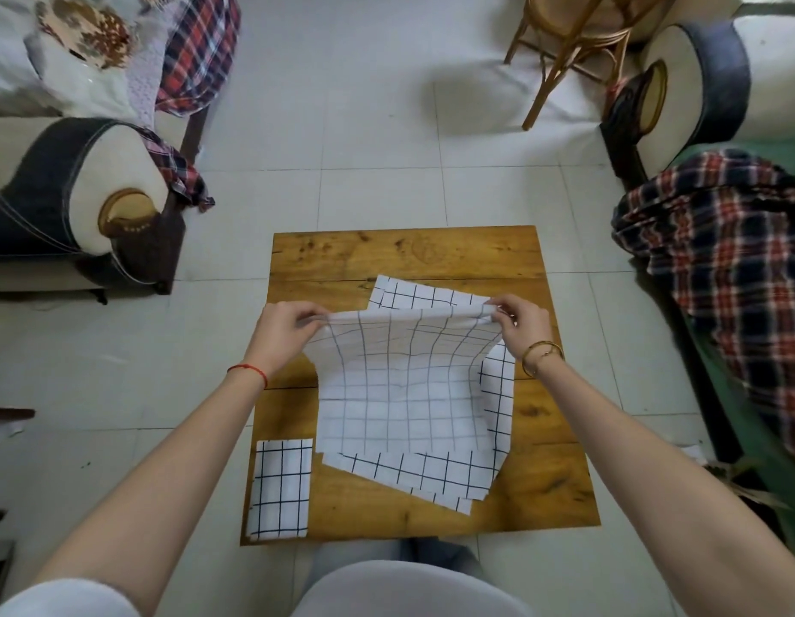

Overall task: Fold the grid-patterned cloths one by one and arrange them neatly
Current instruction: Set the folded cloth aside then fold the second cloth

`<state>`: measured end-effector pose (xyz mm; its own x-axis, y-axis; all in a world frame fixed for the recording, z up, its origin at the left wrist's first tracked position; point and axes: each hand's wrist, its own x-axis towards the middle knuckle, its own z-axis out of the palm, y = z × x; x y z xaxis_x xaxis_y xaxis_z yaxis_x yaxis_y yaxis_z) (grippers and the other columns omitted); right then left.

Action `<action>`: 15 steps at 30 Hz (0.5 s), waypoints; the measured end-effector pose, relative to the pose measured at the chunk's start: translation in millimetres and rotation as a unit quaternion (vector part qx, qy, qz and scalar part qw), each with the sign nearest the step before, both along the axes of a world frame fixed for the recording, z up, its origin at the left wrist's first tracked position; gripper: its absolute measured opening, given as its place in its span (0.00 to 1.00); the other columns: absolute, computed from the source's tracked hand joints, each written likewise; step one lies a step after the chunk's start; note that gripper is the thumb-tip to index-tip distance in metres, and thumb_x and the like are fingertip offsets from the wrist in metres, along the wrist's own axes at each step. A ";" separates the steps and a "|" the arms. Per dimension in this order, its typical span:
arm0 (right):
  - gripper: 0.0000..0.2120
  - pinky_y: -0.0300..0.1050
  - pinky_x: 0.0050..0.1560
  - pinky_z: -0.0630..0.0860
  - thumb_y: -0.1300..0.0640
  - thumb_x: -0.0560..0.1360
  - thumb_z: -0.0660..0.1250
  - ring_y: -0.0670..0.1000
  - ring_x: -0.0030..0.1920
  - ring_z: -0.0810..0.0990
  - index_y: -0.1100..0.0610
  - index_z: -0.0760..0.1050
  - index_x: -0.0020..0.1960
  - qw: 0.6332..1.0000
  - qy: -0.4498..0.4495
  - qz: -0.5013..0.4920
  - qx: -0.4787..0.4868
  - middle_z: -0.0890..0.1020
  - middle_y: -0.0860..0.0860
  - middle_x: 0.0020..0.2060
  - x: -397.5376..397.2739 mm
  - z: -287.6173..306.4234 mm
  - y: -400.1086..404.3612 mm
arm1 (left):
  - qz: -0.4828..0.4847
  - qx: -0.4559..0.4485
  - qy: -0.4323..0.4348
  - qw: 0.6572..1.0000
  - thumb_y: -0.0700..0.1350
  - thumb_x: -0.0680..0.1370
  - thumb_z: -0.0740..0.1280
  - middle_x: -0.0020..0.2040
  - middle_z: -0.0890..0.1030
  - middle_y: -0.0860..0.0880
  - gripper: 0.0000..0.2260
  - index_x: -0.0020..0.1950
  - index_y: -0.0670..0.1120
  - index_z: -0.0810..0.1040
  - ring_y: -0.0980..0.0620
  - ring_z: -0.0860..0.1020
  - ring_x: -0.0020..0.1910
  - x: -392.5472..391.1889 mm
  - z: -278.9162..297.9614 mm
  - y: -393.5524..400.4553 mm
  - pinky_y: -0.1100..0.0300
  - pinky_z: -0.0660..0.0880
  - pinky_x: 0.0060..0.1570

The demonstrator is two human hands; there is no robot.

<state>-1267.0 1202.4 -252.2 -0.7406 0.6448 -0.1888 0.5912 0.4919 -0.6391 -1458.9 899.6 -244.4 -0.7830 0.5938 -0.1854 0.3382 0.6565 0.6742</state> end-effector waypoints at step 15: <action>0.07 0.45 0.48 0.75 0.54 0.77 0.63 0.50 0.48 0.76 0.43 0.77 0.47 0.967 -0.172 0.185 0.033 0.78 0.49 0.46 65.4 -55.6 -40.0 | -0.053 -0.121 -0.023 0.991 0.44 0.75 0.71 0.48 0.84 0.55 0.06 0.45 0.55 0.84 0.54 0.79 0.52 53.9 -59.0 -55.7 0.51 0.77 0.57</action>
<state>-1201.6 1162.3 -307.8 -0.8232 0.3669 -0.4333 0.5395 0.7433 -0.3955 -1405.0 843.9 -303.4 -0.7052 0.6067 -0.3669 0.3866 0.7628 0.5184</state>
